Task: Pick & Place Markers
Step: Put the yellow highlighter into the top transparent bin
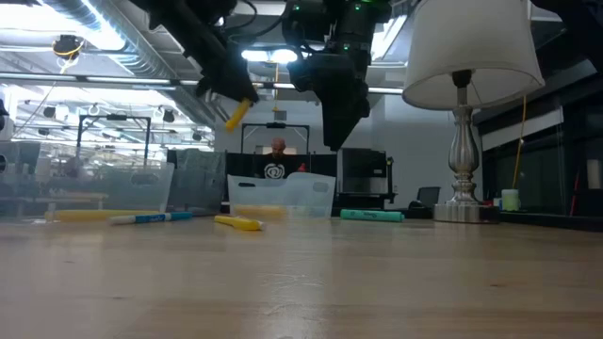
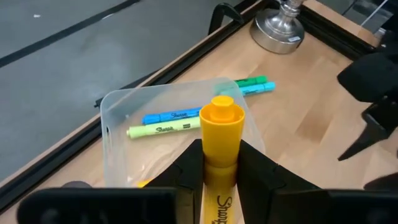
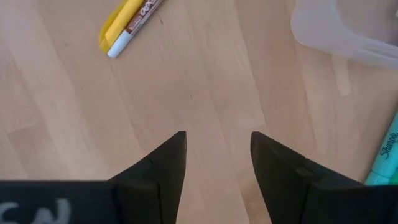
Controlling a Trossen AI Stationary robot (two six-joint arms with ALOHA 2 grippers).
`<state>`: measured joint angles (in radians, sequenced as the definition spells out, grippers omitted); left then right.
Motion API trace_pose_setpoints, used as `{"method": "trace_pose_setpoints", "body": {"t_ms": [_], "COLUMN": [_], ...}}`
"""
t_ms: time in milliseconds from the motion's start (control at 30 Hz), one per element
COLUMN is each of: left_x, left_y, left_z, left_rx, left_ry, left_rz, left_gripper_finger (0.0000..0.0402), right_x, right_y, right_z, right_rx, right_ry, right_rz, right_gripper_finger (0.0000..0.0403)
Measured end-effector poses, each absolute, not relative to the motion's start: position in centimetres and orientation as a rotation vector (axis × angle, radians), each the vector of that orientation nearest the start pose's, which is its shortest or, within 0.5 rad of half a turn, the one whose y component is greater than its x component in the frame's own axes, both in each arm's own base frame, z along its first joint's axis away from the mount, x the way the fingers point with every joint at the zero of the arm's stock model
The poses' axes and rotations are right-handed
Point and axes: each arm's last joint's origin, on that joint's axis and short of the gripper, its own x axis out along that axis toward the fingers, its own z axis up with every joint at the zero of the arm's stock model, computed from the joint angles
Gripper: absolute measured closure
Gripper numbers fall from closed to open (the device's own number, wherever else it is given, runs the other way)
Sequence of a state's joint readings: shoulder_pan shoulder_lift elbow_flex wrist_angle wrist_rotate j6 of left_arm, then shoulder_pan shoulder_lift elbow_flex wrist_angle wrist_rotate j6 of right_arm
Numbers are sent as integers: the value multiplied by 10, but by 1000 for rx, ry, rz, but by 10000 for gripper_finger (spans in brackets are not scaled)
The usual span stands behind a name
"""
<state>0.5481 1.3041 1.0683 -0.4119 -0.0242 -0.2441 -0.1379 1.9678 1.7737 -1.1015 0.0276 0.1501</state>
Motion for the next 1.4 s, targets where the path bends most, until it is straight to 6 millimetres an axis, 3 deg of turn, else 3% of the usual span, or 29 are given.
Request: {"method": "trace_pose_setpoints", "body": {"t_ms": [567, 833, 1200, 1400], "left_x": [265, 272, 285, 291], "left_y": [195, 207, 209, 203], "left_z": [262, 246, 225, 222], "left_rx": [-683, -719, -467, -107], "left_ry": [444, 434, 559, 666], "left_rz": [662, 705, 613, 471], "left_gripper_finger": [341, 341, 341, 341], "right_x": [401, 406, 410, 410], "right_y": [-55, -56, -56, -56], "right_z": [267, 269, 270, 270], "right_rx": [268, 286, 284, 284], "right_ry": [1224, 1172, 1125, 1124], "right_rz": [-285, -293, -286, -287], "right_gripper_finger": [225, 225, 225, 225]}}
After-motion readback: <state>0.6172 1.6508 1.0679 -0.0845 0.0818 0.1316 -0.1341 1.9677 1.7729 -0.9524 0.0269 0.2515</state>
